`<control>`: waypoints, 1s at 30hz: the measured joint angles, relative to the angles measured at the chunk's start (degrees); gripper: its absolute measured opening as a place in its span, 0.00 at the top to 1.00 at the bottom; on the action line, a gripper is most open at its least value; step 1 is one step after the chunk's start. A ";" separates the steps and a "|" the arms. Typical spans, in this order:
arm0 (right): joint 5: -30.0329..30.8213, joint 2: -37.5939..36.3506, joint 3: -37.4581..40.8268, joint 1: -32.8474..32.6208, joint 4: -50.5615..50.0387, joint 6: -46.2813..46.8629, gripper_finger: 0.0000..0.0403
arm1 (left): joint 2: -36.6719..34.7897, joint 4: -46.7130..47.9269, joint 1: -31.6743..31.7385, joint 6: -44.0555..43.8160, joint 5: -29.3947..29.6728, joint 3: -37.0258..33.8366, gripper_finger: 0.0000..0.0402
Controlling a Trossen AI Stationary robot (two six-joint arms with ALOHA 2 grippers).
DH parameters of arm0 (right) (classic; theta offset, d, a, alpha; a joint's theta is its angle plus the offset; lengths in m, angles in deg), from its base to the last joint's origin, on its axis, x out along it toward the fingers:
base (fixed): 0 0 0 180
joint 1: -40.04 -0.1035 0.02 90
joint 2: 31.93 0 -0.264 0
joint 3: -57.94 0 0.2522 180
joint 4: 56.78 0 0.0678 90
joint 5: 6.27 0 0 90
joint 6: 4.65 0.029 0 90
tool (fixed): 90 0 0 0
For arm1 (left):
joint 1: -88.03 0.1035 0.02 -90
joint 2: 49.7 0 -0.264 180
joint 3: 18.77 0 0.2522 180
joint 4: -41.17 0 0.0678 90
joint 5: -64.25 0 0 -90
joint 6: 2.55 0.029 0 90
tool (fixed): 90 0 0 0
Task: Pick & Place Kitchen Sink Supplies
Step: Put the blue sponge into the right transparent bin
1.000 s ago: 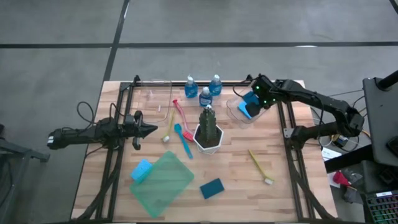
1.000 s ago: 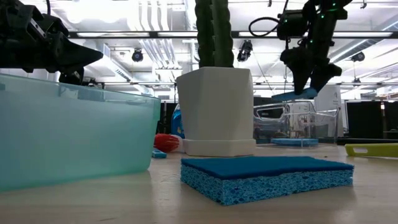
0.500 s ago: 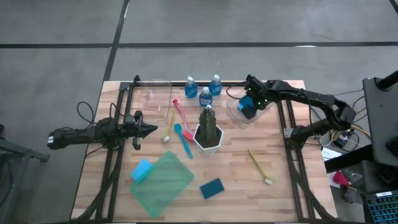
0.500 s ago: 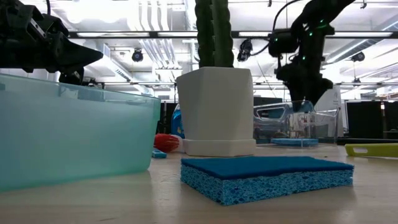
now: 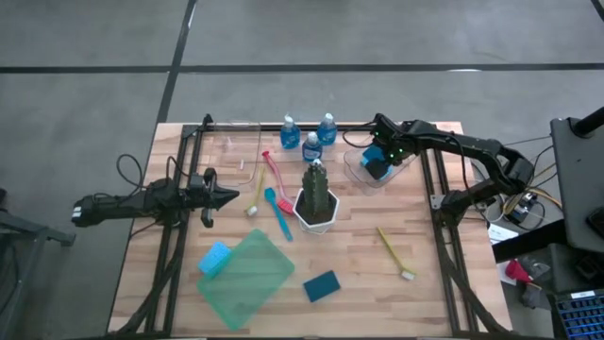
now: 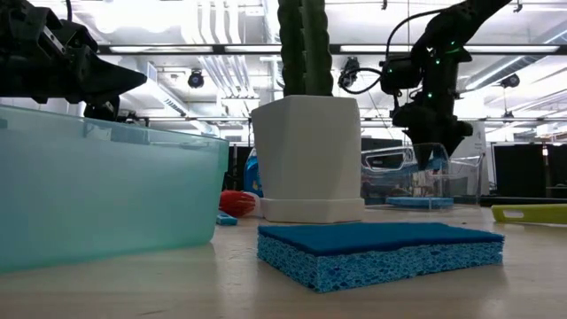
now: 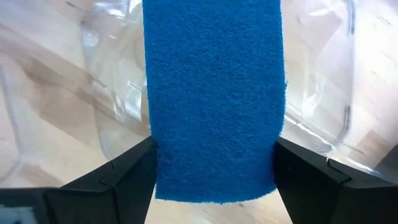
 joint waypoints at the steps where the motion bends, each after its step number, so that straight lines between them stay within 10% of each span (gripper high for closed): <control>1: -0.26 -0.02 0.22 0.08 0.02 0.03 0.31 | 0.01 0.00 0.01 -0.02 0.00 0.00 1.00; 30: -1.66 3.49 3.81 0.55 1.98 0.22 0.30 | 0.00 0.00 0.00 -0.02 0.01 0.00 1.00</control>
